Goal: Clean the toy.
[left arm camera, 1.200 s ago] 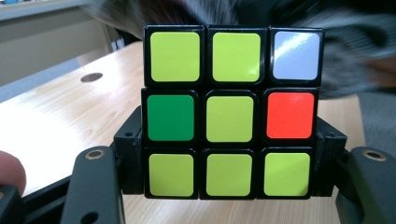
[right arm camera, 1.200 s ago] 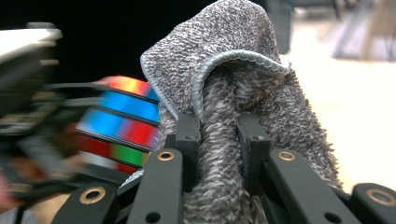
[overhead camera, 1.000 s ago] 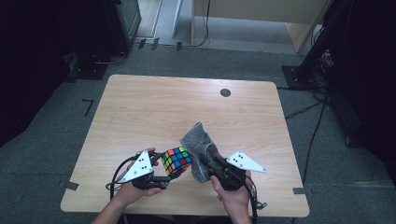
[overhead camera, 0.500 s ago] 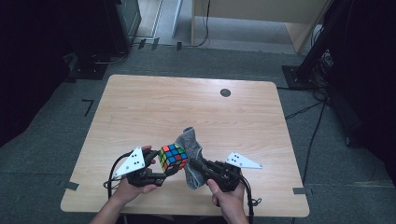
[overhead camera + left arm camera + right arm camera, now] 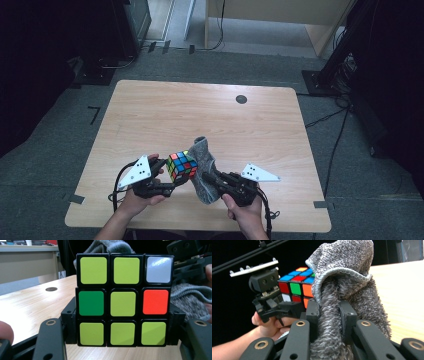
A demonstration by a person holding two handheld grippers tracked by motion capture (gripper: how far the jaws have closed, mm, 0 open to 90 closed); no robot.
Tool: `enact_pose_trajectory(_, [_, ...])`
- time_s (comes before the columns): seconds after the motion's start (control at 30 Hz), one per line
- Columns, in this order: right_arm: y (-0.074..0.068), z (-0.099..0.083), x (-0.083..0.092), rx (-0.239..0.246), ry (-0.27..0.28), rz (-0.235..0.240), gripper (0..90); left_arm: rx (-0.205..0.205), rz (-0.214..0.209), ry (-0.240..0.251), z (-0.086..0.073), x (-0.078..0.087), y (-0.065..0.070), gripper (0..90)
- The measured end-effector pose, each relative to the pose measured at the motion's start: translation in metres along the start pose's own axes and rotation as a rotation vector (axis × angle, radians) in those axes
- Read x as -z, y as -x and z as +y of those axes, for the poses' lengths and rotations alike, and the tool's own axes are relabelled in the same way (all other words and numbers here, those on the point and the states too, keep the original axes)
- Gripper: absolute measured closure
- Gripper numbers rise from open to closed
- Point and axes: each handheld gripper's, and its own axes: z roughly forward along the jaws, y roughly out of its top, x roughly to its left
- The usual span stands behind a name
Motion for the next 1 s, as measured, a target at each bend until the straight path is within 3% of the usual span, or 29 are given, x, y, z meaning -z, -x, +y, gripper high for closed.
enact_pose_trajectory(0.07, [0.000,-0.006,-0.004,-0.001,-0.029,0.017,74.5,0.006,0.004,0.004,0.001,0.001,-0.001,33.9])
enact_pose_trajectory(0.13, [0.001,-0.015,-0.012,-0.006,-0.091,0.045,73.9,0.015,0.013,0.010,0.001,0.003,-0.003,33.9])
enact_pose_trajectory(0.17, [0.001,-0.018,-0.015,0.007,-0.123,0.055,73.8,0.017,0.020,0.012,0.001,0.004,-0.004,33.9])
enact_pose_trajectory(0.23, [-0.002,-0.020,-0.018,0.078,-0.165,0.028,73.7,0.019,0.030,0.013,0.001,0.005,-0.006,33.9])
enact_pose_trajectory(0.3, [-0.004,-0.015,-0.015,0.113,-0.148,0.013,73.7,0.023,0.025,0.013,0.001,0.006,-0.007,33.9])
enact_pose_trajectory(0.4, [-0.005,-0.003,-0.005,0.080,-0.028,0.008,73.7,0.012,0.020,-0.009,-0.002,0.002,-0.005,33.9])
enact_pose_trajectory(0.47, [-0.005,-0.002,-0.003,0.076,-0.015,0.013,73.7,0.025,0.012,-0.004,-0.002,0.001,-0.004,33.9])
enact_pose_trajectory(0.53, [-0.004,-0.008,-0.008,0.097,-0.081,0.033,73.3,0.036,0.013,0.009,-0.001,0.003,-0.006,33.9])
enact_pose_trajectory(0.6, [-0.002,-0.014,-0.014,0.136,-0.181,0.063,72.7,0.043,0.025,0.011,0.000,0.005,-0.009,33.9])
enact_pose_trajectory(0.67, [-0.001,-0.016,-0.015,0.197,-0.210,0.012,72.8,0.060,0.034,0.009,-0.001,0.007,-0.013,33.9])
enact_pose_trajectory(0.73, [0.006,-0.014,-0.011,0.205,-0.199,-0.054,73.0,0.079,0.040,0.005,-0.002,0.006,-0.015,33.9])
enact_pose_trajectory(0.83, [0.020,-0.010,-0.002,0.184,-0.151,-0.215,73.0,0.086,0.056,-0.009,-0.004,0.003,-0.015,33.9])
enact_pose_trajectory(0.93, [0.033,-0.007,0.008,0.102,-0.090,-0.340,72.1,0.076,0.061,-0.021,-0.005,0.000,-0.013,33.9])
enact_pose_trajectory(1.0, [0.041,-0.007,0.012,0.104,-0.077,-0.436,67.2,0.076,0.054,-0.027,-0.006,-0.001,-0.012,33.9])
